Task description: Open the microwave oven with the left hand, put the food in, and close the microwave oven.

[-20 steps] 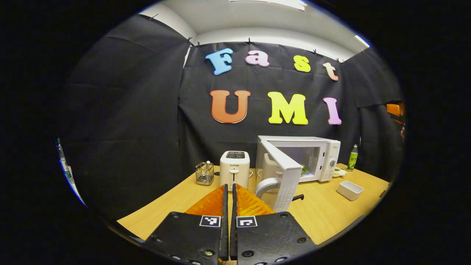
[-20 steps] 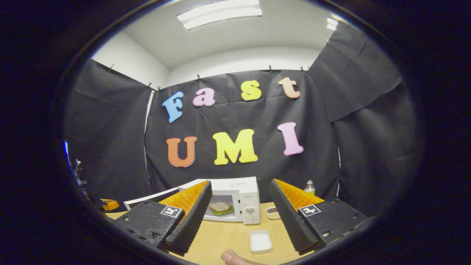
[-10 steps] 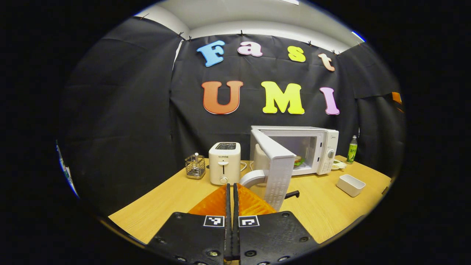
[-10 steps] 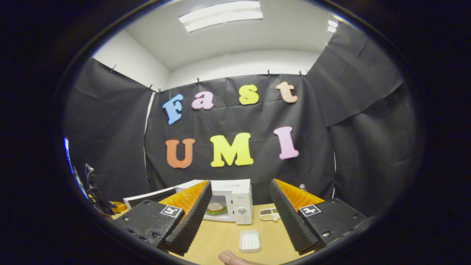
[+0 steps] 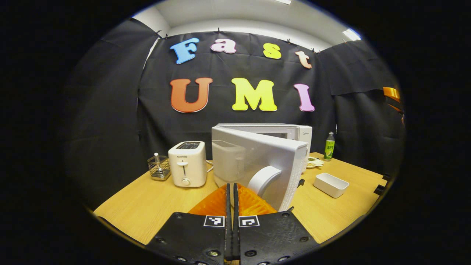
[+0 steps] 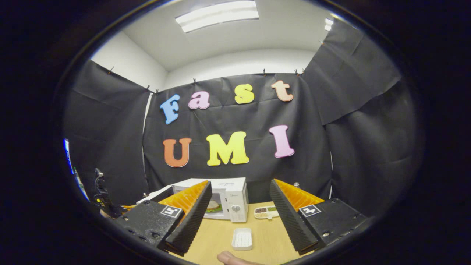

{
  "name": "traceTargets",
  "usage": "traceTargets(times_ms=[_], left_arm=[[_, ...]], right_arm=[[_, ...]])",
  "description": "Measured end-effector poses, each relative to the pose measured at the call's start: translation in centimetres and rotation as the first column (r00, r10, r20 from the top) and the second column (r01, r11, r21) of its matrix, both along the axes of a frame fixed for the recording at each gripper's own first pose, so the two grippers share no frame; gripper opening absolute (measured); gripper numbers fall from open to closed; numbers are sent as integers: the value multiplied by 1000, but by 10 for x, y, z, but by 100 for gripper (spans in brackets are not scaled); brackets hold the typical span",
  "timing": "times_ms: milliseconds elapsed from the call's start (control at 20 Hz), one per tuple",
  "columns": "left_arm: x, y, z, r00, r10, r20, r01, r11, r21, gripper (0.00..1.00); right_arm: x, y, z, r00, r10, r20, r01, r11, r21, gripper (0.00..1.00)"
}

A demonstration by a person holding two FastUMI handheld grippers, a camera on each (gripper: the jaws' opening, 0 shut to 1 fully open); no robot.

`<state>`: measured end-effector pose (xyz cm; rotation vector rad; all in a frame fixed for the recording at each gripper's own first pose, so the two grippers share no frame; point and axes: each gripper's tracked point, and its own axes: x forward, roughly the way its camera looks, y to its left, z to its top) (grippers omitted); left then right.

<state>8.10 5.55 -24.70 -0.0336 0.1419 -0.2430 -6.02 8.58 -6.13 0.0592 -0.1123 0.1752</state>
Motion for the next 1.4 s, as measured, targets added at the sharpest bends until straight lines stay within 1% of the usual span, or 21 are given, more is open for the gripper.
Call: traceTargets(times_ms=[50, 150, 200, 250, 300, 350, 650, 700, 750, 800, 850, 950, 1000, 1200, 1250, 1300, 1350, 1400], left_arm=[[4, -10, -2, 999, -32, -1, 32, 999, -8, 0], [13, -34, -3, 994, -107, 5, 107, 994, -18, 0], [17, -44, -3, 991, -136, 12, 136, 991, -19, 0], [21, -53, -3, 987, -160, 17, 160, 987, -16, 0], [27, -61, -4, 984, -177, 19, 177, 984, -12, 0], [33, -68, -4, 982, -188, 21, 188, 982, -13, 0], [69, -99, -1, 977, -211, 33, 213, 976, -54, 0], [75, -104, -2, 976, -216, 32, 217, 974, -57, 0], [80, -108, -5, 976, -218, 27, 219, 974, -61, 0], [85, -114, -5, 975, -222, 31, 223, 973, -61, 0], [89, -118, -5, 974, -223, 30, 224, 973, -56, 0], [98, -127, -6, 973, -227, 31, 228, 973, -45, 0], [103, -132, -6, 974, -226, 31, 227, 973, -42, 0], [120, -152, -7, 972, -232, 28, 233, 971, -45, 0], [122, -157, -5, 972, -233, 29, 234, 971, -51, 0], [126, -162, -5, 972, -232, 28, 233, 971, -59, 0], [130, -166, -5, 972, -232, 25, 233, 970, -68, 0], [134, -173, -5, 970, -241, 19, 241, 967, -80, 0]], right_arm=[[-1, -2, 0, 1000, 5, 0, -5, 1000, -2, 100], [-2, 0, -2, 1000, 28, 1, -28, 1000, 4, 100], [0, -5, -3, 1000, 23, 0, -23, 1000, 7, 91], [3, -9, -5, 1000, 16, -5, -16, 1000, 9, 91], [5, -10, -7, 1000, 18, -5, -18, 1000, 12, 100], [6, -9, -8, 1000, 23, -6, -23, 1000, 16, 91], [24, -22, -21, 999, 23, -25, -22, 999, 42, 91], [27, -23, -24, 999, 25, -27, -23, 999, 46, 100], [30, -24, -26, 999, 25, -33, -24, 998, 54, 100], [32, -27, -29, 999, 26, -37, -24, 998, 58, 92], [35, -28, -30, 999, 27, -38, -25, 998, 61, 91], [41, -32, -35, 999, 27, -45, -24, 997, 69, 91], [43, -32, -38, 998, 29, -51, -26, 997, 73, 100], [56, -34, -49, 997, 34, -75, -30, 998, 57, 100], [60, -36, -53, 996, 25, -87, -21, 998, 53, 91], [63, -36, -59, 995, 19, -100, -14, 999, 48, 92], [64, -36, -61, 994, 19, -109, -14, 999, 47, 100], [65, -35, -63, 993, 24, -114, -19, 999, 47, 91]])
